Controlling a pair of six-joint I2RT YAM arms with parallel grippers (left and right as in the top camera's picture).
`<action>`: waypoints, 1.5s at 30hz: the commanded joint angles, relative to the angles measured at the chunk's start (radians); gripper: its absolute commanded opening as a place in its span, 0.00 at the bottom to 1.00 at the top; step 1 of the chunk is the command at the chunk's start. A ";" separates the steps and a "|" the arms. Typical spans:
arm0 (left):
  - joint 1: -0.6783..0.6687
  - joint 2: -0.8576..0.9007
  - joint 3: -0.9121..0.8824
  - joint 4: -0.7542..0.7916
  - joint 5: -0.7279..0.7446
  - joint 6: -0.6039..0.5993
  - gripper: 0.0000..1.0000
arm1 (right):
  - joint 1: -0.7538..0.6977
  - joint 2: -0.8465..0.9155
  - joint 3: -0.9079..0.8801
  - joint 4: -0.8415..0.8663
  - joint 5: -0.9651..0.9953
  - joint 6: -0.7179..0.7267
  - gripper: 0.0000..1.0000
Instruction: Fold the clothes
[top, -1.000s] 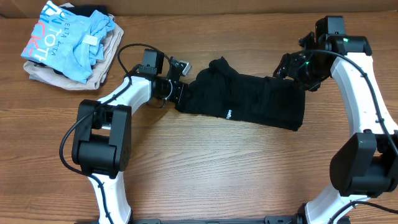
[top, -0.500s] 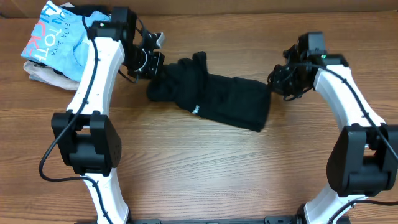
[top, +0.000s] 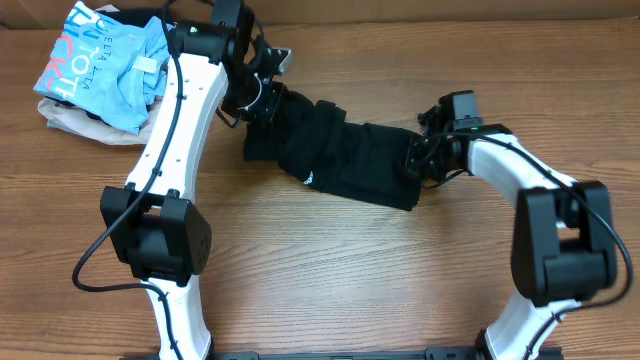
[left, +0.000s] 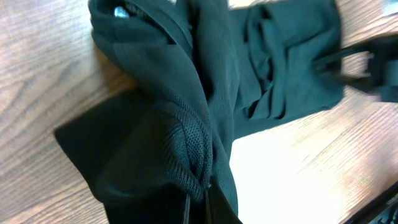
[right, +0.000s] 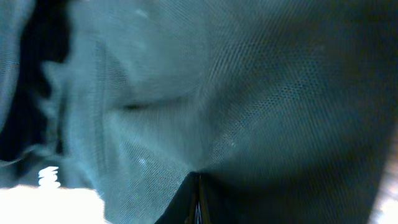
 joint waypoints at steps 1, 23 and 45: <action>-0.024 -0.016 0.103 -0.006 0.006 -0.046 0.04 | 0.000 0.094 -0.013 0.006 0.016 0.030 0.04; -0.441 0.154 0.074 0.214 -0.158 -0.310 0.04 | -0.142 -0.019 0.031 -0.009 -0.197 0.014 0.04; -0.469 0.276 0.266 0.389 0.130 -0.350 1.00 | -0.668 -0.606 0.120 -0.190 -0.320 -0.013 0.05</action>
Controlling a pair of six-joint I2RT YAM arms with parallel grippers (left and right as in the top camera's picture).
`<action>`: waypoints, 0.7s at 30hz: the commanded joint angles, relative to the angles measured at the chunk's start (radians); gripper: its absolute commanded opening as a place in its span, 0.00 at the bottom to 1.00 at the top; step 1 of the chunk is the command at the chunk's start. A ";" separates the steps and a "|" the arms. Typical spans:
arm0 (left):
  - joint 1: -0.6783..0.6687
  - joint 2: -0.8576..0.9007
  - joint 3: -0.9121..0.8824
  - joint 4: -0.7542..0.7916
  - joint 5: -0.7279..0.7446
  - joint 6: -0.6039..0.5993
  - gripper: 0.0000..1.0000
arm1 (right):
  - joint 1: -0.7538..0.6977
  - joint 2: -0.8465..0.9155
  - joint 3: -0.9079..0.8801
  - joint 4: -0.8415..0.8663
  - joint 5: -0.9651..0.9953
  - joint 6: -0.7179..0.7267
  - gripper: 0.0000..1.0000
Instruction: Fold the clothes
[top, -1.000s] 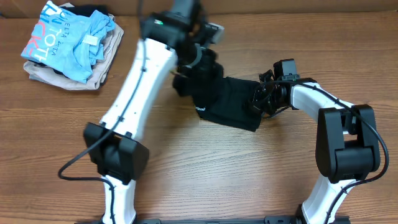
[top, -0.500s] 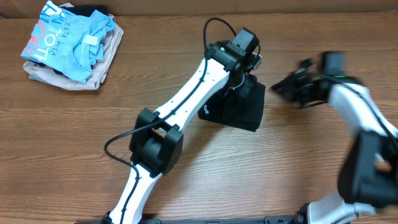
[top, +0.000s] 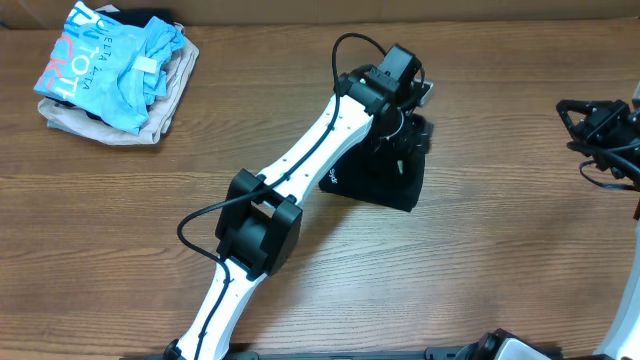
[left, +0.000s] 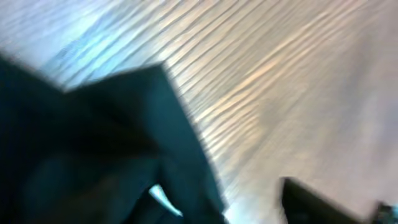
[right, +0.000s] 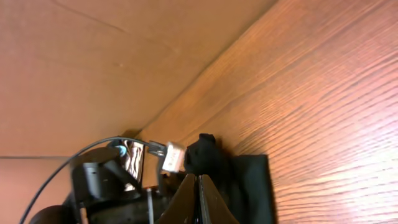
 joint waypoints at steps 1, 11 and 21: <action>-0.003 -0.013 0.179 -0.028 0.094 -0.005 1.00 | -0.002 0.000 -0.003 0.003 0.000 -0.024 0.07; 0.196 -0.090 0.688 -0.218 0.125 -0.040 1.00 | 0.071 0.006 -0.004 -0.037 0.104 -0.116 0.25; 0.457 -0.128 0.777 -0.477 0.128 -0.008 1.00 | 0.489 0.103 -0.004 0.039 0.390 -0.148 0.63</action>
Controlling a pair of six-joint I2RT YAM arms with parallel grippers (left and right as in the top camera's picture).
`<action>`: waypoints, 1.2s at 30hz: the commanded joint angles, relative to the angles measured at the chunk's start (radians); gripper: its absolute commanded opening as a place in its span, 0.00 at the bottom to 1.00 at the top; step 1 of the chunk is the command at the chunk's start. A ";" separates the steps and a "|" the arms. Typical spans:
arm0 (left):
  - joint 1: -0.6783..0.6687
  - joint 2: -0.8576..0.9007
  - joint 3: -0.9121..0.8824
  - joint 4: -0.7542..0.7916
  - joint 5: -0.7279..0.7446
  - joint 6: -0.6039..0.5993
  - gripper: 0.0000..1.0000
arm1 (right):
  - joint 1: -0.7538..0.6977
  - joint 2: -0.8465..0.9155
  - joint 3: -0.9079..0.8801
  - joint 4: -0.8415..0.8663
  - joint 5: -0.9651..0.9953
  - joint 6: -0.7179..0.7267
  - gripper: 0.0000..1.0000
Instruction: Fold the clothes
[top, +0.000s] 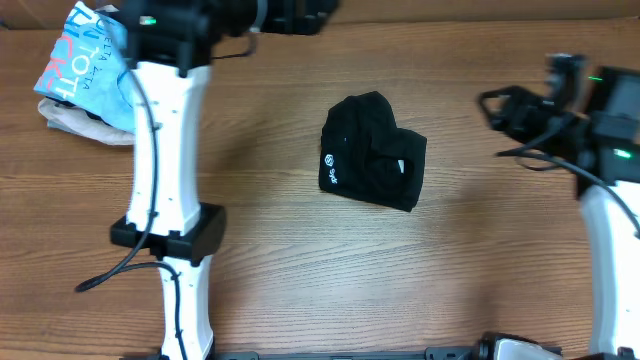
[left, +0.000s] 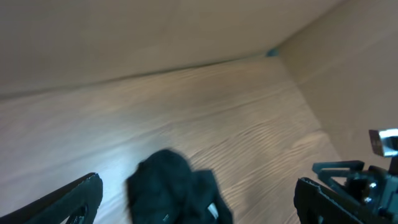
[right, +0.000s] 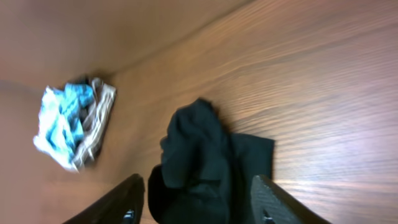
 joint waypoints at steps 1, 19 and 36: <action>0.032 0.003 -0.004 -0.058 0.016 0.027 1.00 | 0.148 0.072 -0.003 0.026 0.171 -0.019 0.63; 0.065 0.003 -0.015 -0.159 -0.126 0.082 1.00 | 0.386 0.409 -0.003 0.032 0.279 -0.020 0.62; 0.065 0.003 -0.015 -0.174 -0.132 0.082 1.00 | 0.470 0.417 -0.026 0.060 0.325 -0.050 0.63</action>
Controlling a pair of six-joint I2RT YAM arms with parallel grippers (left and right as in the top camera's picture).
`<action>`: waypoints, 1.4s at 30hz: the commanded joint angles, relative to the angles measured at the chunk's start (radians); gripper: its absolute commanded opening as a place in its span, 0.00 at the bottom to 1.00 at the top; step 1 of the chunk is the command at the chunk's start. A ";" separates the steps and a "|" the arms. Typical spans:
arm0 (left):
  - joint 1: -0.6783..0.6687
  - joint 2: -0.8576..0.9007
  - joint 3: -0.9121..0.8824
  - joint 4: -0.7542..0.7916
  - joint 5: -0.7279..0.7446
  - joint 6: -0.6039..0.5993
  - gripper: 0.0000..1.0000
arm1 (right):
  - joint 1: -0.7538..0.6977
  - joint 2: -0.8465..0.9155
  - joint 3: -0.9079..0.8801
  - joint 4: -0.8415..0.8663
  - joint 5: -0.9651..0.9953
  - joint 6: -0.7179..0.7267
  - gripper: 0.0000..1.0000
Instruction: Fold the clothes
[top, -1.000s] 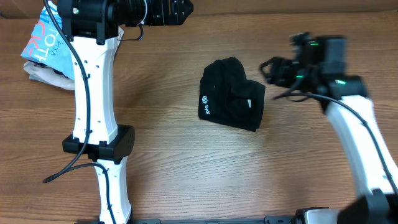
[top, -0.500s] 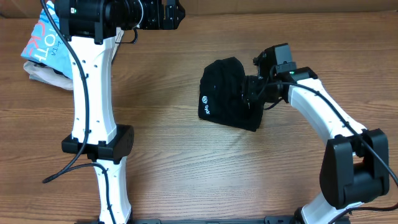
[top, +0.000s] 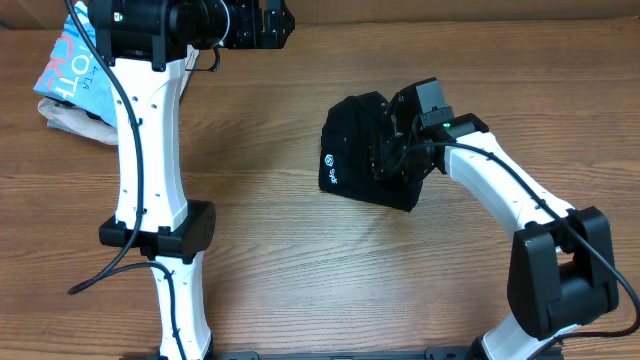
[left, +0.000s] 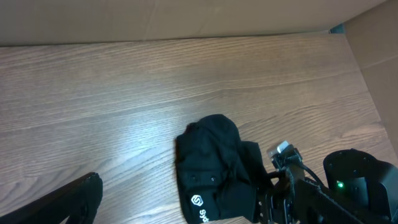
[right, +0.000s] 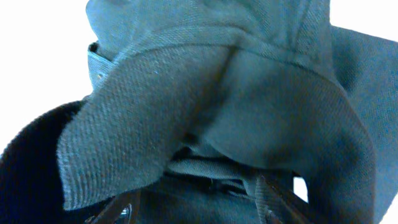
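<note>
A black garment (top: 352, 165) with a small white logo lies bunched in a rough fold at the middle of the wooden table (top: 300, 280). My right gripper (top: 397, 152) is down in its right part. In the right wrist view dark fabric (right: 249, 93) fills the frame, and the gripper (right: 199, 200) is open with cloth lying between its spread fingers. My left gripper (top: 278, 25) hangs high at the back left, open and empty. The left wrist view looks down on the garment (left: 208, 165) from afar, the gripper (left: 196, 185) wide open.
A pile of other clothes, a light blue printed shirt (top: 70, 65) on top of beige cloth, lies at the table's far left corner. A brown cardboard wall (left: 186, 18) runs along the back edge.
My right gripper was raised at the far right, open and away from the garment. Now it is down in the garment's right side, still open. The left gripper remains high and open.
First the black garment lay stretched out, with both grippers shut on its two ends. Then the left gripper was over at the right end with the cloth doubled up, the right one withdrawn. Later both were raised and open, the garment a bundle; now the right is in it.
</note>
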 joint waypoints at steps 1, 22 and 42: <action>0.002 0.003 -0.005 -0.009 -0.007 0.024 1.00 | 0.005 0.002 -0.006 0.028 0.026 -0.012 0.63; 0.002 0.003 -0.005 -0.018 -0.008 0.024 1.00 | -0.040 0.001 0.023 0.187 0.119 0.009 0.04; 0.002 0.003 -0.009 -0.073 -0.030 0.100 1.00 | -0.210 0.060 0.122 -0.143 0.113 -0.134 0.11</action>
